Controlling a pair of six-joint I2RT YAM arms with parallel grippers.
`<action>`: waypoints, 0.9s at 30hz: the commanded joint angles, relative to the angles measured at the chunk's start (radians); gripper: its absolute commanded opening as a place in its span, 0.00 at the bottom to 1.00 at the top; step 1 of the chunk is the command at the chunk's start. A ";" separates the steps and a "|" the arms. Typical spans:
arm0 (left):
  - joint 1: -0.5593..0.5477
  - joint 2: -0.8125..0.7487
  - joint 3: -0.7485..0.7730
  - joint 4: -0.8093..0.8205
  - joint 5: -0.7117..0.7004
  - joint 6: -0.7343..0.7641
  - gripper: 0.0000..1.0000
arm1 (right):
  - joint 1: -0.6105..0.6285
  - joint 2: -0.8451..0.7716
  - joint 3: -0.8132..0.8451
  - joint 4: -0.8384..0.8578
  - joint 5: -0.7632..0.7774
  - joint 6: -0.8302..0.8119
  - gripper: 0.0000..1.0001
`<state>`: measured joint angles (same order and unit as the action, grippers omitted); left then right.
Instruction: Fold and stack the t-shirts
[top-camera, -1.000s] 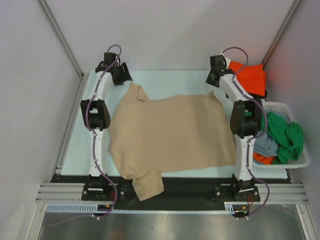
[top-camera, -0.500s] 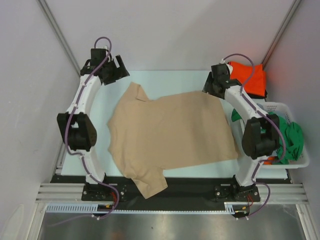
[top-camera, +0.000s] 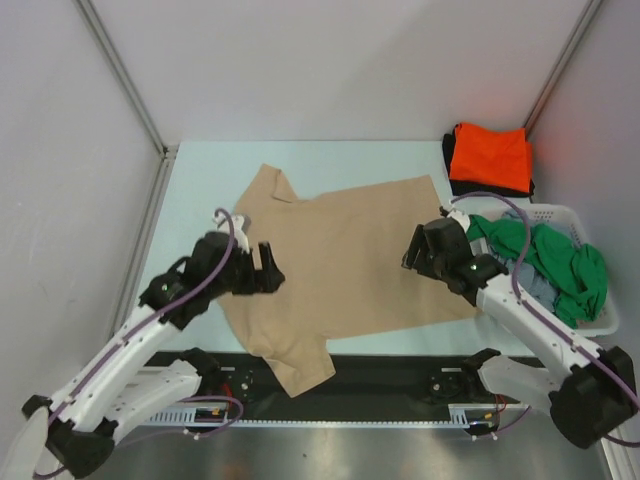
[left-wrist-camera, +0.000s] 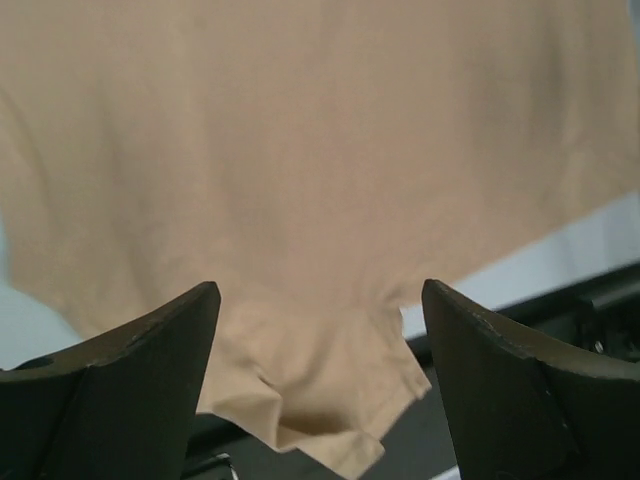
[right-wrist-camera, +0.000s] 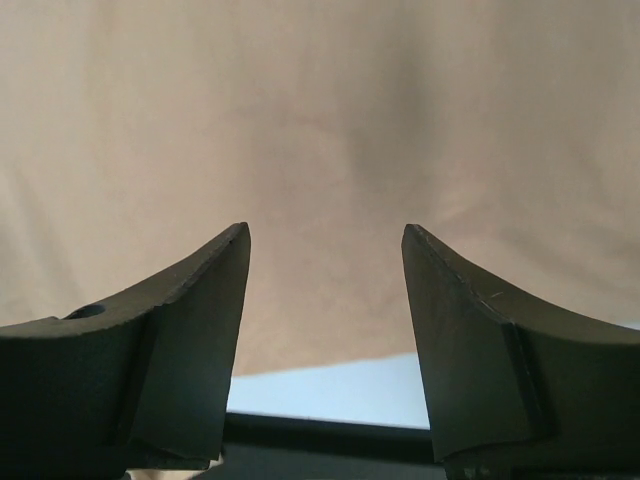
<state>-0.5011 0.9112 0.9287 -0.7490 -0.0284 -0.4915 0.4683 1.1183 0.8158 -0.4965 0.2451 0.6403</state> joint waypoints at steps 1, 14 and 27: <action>-0.199 -0.126 -0.175 -0.081 -0.062 -0.223 0.88 | 0.056 -0.135 -0.065 -0.013 0.008 0.097 0.67; -0.866 -0.059 -0.240 -0.191 -0.202 -0.735 0.89 | 0.101 -0.361 -0.260 -0.091 0.036 0.194 0.91; -0.910 0.118 -0.249 -0.102 -0.195 -0.753 0.89 | 0.105 -0.328 -0.270 -0.071 0.034 0.167 0.91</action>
<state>-1.4029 1.0042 0.6544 -0.8711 -0.1940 -1.2213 0.5682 0.7902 0.5495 -0.5865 0.2615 0.8108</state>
